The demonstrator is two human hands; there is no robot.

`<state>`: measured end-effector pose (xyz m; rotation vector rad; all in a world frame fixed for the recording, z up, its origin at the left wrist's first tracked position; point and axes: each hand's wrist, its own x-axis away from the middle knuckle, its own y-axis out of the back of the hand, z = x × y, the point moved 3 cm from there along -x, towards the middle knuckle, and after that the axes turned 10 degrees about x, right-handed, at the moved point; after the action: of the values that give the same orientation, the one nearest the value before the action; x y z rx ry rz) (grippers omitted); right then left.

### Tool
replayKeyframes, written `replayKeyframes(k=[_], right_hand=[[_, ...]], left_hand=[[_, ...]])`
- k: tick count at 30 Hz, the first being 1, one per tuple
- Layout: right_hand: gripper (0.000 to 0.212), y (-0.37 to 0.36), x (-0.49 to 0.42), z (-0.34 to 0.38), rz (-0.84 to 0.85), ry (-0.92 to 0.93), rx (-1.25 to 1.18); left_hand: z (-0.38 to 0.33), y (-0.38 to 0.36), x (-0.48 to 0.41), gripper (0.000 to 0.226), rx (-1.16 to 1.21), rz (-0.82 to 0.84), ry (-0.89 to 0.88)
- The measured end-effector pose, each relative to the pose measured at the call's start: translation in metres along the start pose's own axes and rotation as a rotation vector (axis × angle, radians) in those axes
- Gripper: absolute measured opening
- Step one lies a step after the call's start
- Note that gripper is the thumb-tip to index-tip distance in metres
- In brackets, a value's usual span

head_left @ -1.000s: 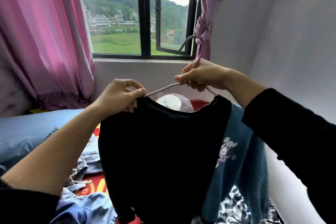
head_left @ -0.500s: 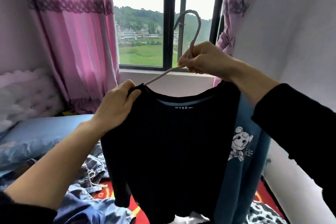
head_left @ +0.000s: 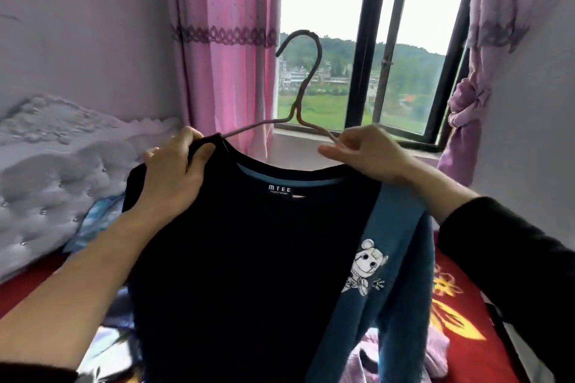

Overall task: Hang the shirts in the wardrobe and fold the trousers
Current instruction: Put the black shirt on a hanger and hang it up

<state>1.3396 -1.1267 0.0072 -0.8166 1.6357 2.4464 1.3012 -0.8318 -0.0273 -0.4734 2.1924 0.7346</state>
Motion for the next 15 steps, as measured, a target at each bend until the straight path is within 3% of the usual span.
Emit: replayKeyframes(k=[4,9,12,15], right_hand=[[0.065,-0.031,0.009,0.005,-0.008,-0.011,0.055],[0.065,-0.043,-0.001,0.076,-0.147,0.158,0.074],[0.051,-0.049,-0.001,0.141,-0.267,0.293,0.064],[0.037,-0.054,0.003,0.227,-0.214,0.411,-0.119]], left_hand=[[0.008,0.045,0.018,0.015,-0.069,-0.044,0.089],[0.011,0.106,0.056,0.015,-0.142,-0.185,0.169],[0.008,0.147,0.078,0.018,-0.212,-0.283,0.207],[0.008,0.188,0.099,0.019,-0.257,-0.340,0.215]])
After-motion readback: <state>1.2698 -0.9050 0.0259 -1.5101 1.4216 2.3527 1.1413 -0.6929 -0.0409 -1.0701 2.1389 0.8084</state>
